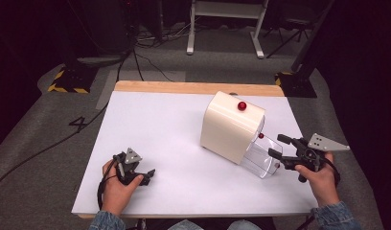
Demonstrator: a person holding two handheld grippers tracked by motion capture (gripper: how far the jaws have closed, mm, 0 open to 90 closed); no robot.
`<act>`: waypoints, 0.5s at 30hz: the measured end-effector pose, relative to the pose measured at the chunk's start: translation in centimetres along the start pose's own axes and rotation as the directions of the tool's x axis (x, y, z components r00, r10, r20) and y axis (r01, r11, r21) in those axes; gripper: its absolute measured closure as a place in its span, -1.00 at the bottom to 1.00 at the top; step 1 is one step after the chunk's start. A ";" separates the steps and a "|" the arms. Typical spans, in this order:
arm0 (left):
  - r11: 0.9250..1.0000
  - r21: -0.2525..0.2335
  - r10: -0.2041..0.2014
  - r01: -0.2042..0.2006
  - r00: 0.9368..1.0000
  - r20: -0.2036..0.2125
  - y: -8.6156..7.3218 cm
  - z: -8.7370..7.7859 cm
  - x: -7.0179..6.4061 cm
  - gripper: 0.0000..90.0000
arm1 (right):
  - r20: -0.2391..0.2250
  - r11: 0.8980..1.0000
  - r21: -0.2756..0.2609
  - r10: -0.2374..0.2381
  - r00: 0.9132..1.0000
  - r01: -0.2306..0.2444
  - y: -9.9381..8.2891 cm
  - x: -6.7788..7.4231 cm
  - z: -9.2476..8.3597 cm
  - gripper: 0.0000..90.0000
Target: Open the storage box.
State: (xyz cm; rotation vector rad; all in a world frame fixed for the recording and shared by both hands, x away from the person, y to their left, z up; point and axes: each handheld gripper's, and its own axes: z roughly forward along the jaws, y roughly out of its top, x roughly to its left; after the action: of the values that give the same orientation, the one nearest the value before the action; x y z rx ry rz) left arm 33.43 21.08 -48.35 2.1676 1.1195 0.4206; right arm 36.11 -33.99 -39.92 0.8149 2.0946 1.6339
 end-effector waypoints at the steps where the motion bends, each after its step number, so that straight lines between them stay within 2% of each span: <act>1: 1.000 0.000 -0.004 0.004 1.000 0.001 0.0 0.0 0.0 -0.68 | 0.014 1.000 -0.004 -0.020 1.000 0.020 0.2 0.1 0.2 -0.33; 3: 1.000 0.000 -0.001 0.001 1.000 0.000 0.0 0.0 0.0 -0.68 | 0.012 0.999 -0.013 -0.037 0.999 0.037 0.5 0.1 0.6 -0.06; 5: 1.000 0.000 0.000 0.000 1.000 0.000 0.0 0.0 0.0 -0.68 | -0.021 0.999 -0.023 -0.050 0.999 0.050 0.8 -0.1 1.0 0.19; 8: 1.000 0.000 0.000 0.000 1.000 0.000 0.0 0.0 0.0 -0.68 | -0.030 0.998 -0.018 -0.069 0.997 0.068 0.9 -0.4 1.8 0.31; 12: 1.000 -0.002 -0.006 0.006 1.000 0.000 0.0 0.0 0.0 -0.68 | -0.044 0.998 -0.008 -0.066 0.997 0.066 0.7 -0.8 2.6 0.41; 15: 1.000 -0.001 0.000 0.000 1.000 -0.002 0.0 0.0 0.0 -0.68 | -0.045 0.998 -0.002 -0.064 0.997 0.064 0.6 -0.9 2.9 0.42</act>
State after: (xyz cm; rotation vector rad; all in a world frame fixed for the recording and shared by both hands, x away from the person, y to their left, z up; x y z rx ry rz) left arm 33.42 21.09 -48.36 2.1664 1.1203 0.4228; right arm 38.68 -32.34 -40.17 0.7092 2.1278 1.6334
